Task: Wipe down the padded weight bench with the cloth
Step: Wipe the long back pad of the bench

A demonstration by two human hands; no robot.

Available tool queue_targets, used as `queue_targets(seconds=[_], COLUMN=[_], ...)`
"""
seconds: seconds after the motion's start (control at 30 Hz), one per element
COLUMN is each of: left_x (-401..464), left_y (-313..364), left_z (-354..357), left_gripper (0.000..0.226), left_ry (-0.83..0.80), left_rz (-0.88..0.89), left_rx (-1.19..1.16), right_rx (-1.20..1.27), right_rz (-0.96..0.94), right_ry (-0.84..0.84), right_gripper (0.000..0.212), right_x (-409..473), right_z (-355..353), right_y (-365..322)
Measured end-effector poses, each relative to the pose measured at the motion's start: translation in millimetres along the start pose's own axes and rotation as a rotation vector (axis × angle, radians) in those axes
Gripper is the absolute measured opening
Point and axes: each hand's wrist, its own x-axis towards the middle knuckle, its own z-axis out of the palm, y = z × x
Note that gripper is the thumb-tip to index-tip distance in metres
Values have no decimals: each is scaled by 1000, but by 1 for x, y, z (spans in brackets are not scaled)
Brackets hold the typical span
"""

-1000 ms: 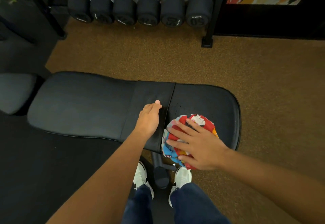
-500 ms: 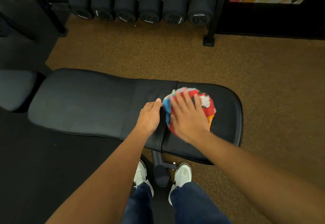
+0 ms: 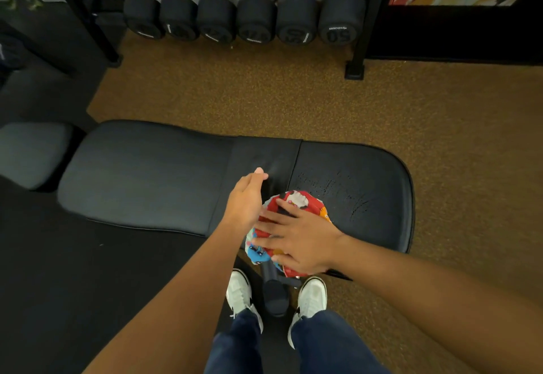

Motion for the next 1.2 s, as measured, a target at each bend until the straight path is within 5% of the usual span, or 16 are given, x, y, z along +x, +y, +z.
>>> queue_targets(seconds=[0.1,0.33,0.53,0.63,0.87,1.0,1.2], left_x=[-1,-7,-9,-10,-9,-9,-6], left_y=[-5,-27,-31,-33,-34,-33,-30], left_z=[-4,-18,-20,-23,-23,-22,-15], left_gripper=[37,36,35,36,37,37,34], left_ry=[92,209,254,266,214,197,230], left_rz=[22,-19,-33,-55,-34,-34,23], left_rx=[41,68,-44,-85,8,32,81], right_rx=[6,-32,47,107,16,-3,97], right_rz=[50,638,150,48,570,745,465], right_ry=[27,64,16,63,96,106,107], right_gripper=[49,56,55,52,56,55,55], right_x=[15,48,58,54,66,64,24], right_z=[-3,-15,4,4,-13,-8,-3], right_y=[25,65,-18,-8,80,73,-5])
